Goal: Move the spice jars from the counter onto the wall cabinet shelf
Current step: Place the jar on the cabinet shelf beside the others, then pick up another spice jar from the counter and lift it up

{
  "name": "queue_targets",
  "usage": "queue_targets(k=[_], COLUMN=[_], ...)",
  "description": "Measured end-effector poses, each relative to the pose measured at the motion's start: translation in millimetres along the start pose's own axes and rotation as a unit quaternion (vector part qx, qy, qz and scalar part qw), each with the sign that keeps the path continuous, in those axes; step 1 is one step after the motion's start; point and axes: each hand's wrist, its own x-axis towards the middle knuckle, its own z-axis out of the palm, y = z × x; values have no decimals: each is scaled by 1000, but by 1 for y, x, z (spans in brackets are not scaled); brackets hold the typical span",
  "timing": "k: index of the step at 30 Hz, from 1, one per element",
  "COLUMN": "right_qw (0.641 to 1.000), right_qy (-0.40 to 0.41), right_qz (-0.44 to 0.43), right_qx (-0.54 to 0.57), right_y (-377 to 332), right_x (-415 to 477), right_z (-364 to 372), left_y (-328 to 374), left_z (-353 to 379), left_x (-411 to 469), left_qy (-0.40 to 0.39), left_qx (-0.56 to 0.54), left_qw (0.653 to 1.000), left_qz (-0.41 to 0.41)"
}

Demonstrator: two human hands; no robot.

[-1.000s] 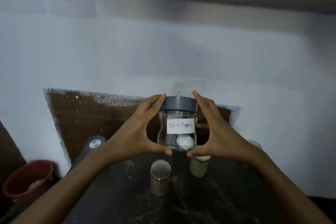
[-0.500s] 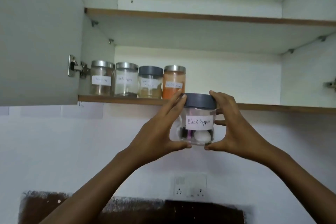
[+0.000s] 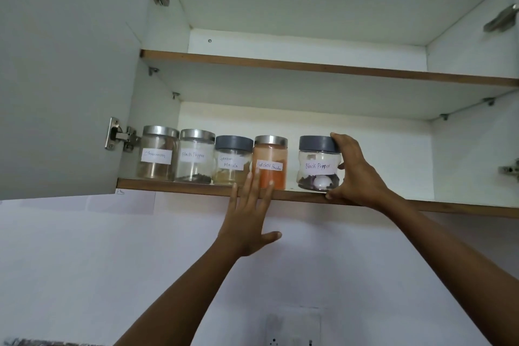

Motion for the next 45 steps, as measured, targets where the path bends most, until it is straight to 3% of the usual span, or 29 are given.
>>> queue_targets(k=[8, 23, 28, 31, 39, 45], right_qw=[992, 988, 983, 983, 985, 960], right_qy=[-74, -52, 79, 105, 8, -99], right_qz=[19, 74, 93, 89, 44, 125], right_qx=[102, 122, 139, 126, 168, 231], right_y=[17, 4, -12, -26, -70, -76], right_x=[20, 22, -10, -42, -181, -302], right_z=[18, 46, 53, 53, 62, 98], left_y=[-2, 2, 10, 24, 80, 99], left_z=[11, 9, -3, -5, -7, 22], left_x=[4, 4, -1, -30, -149, -258], left_qy=[16, -16, -38, -22, 18, -94], left_qx=[11, 18, -28, -109, -283, -344], left_qw=[1000, 999, 998, 994, 958, 934], left_qz=[-4, -22, -37, -15, 31, 15])
